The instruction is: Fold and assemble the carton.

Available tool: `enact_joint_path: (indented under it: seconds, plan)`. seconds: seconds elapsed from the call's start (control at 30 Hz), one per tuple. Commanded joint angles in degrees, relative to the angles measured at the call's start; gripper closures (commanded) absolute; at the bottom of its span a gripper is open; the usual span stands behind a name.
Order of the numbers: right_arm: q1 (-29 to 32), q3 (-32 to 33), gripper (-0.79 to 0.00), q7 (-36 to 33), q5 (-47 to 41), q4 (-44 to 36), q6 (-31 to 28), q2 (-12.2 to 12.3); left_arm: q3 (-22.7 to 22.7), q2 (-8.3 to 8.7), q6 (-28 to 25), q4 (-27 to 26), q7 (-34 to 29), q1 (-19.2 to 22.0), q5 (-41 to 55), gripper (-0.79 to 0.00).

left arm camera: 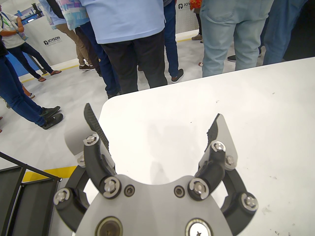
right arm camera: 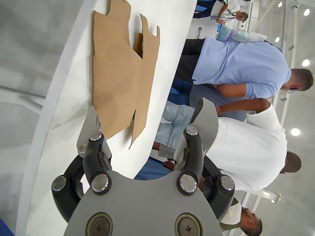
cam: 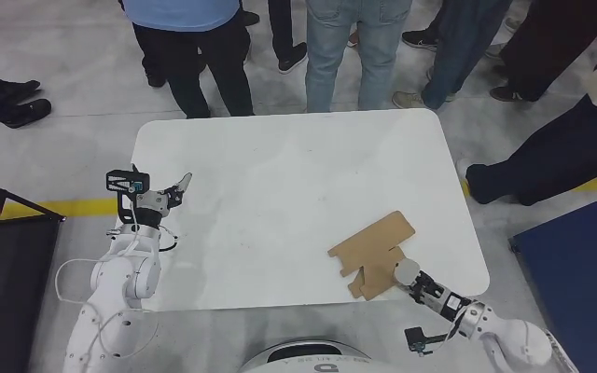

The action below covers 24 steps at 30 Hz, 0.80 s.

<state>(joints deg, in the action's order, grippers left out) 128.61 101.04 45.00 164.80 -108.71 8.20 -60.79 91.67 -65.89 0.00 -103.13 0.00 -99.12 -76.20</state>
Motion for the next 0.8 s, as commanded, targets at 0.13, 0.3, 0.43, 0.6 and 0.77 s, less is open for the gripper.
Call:
enact_joint_path:
  seconds: [0.13, 0.3, 0.43, 0.6, 0.77]
  plan:
    - [0.96, 1.77, -0.619, 2.41, -2.78, 0.9, -0.05, 0.34, 0.0, 0.0, 0.0, 0.0, 0.0, 0.0, 0.0, -0.785]
    - [0.44, -1.21, -0.686, -2.35, 2.35, 0.75, -0.55, 0.24, 0.0, 0.0, 0.0, 0.0, 0.0, 0.0, 0.0, -0.785]
    - [-0.87, -3.85, -0.622, -5.69, 4.77, 0.84, -2.67, 0.14, 0.0, 0.0, 0.0, 0.0, 0.0, 0.0, 0.0, -0.785]
    - [-2.82, -6.25, -0.526, -6.63, 5.65, 1.2, -4.74, 0.17, 0.0, 0.0, 0.0, 0.0, 0.0, 0.0, 0.0, -0.785]
    - [-5.03, -9.1, -0.385, -9.82, 7.0, 0.33, -7.46, 0.05, 0.0, 0.0, 0.0, 0.0, 0.0, 0.0, 0.0, -0.785]
